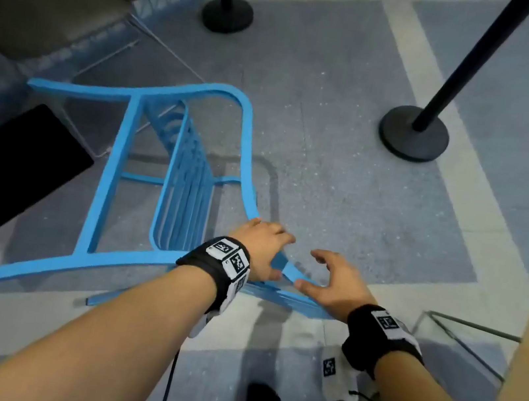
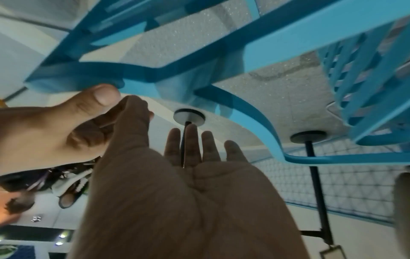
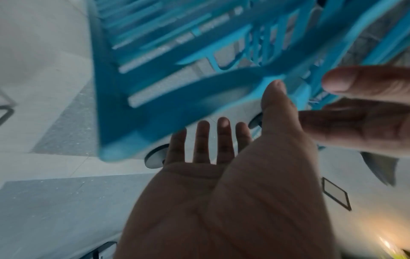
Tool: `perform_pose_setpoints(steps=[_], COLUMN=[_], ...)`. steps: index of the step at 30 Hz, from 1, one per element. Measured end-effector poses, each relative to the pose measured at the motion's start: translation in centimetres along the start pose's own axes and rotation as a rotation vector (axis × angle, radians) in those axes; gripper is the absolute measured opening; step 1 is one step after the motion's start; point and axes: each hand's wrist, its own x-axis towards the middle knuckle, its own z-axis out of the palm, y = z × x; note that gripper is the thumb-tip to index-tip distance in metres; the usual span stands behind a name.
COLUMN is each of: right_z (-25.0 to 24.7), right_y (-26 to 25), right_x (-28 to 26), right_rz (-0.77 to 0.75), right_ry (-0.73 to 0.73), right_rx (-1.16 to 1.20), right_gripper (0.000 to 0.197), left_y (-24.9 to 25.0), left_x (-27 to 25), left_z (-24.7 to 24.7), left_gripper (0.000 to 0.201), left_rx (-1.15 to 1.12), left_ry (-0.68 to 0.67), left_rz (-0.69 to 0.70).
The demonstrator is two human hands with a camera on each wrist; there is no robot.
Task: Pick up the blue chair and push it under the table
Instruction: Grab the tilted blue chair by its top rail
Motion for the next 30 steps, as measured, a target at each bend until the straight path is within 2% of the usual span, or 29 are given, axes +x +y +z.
perform_pose_setpoints(steps=[4, 8, 10, 13, 17, 23, 26, 30], right_z=[0.3, 0.3, -0.3, -1.3, -2.7, -8.1, -11.3, -13.6], right_y=[2.3, 3.5, 4.2, 4.9, 4.2, -1.7, -6.6, -15.3], right_x=[0.5, 0.6, 0.3, -1.2, -2.8, -3.7, -4.3, -6.0], right_rz=[0.09, 0.065, 0.058, 0.028, -0.068, -0.175, -0.243, -0.348], right_ry=[-0.174, -0.285, -0.313, -0.246, -0.059, 0.116, 0.111, 0.026], right_rx=[-0.152, -0.244, -0.285, -0.324, -0.263, -0.117, -0.146, -0.213], right_gripper=[0.057, 0.046, 0.042, 0.039, 0.036, 0.039, 0.038, 0.037], left_y=[1.6, 3.3, 3.5, 3.3, 2.9, 2.2, 1.9, 0.6], left_x=[2.8, 4.6, 5.0, 4.9, 3.8, 0.3, -2.9, -8.6], left_z=[2.3, 3.9, 4.2, 3.9, 1.6, -5.9, -9.9, -14.3], left_gripper=[0.059, 0.03, 0.029, 0.041, 0.045, 0.044, 0.04, 0.037], left_rx=[0.145, 0.308, 0.341, 0.37, 0.328, 0.23, 0.161, 0.07], left_ry=[-0.153, -0.257, -0.268, -0.244, -0.209, -0.15, -0.069, -0.013], left_rz=[0.013, 0.011, 0.015, 0.035, 0.033, -0.032, -0.114, -0.245])
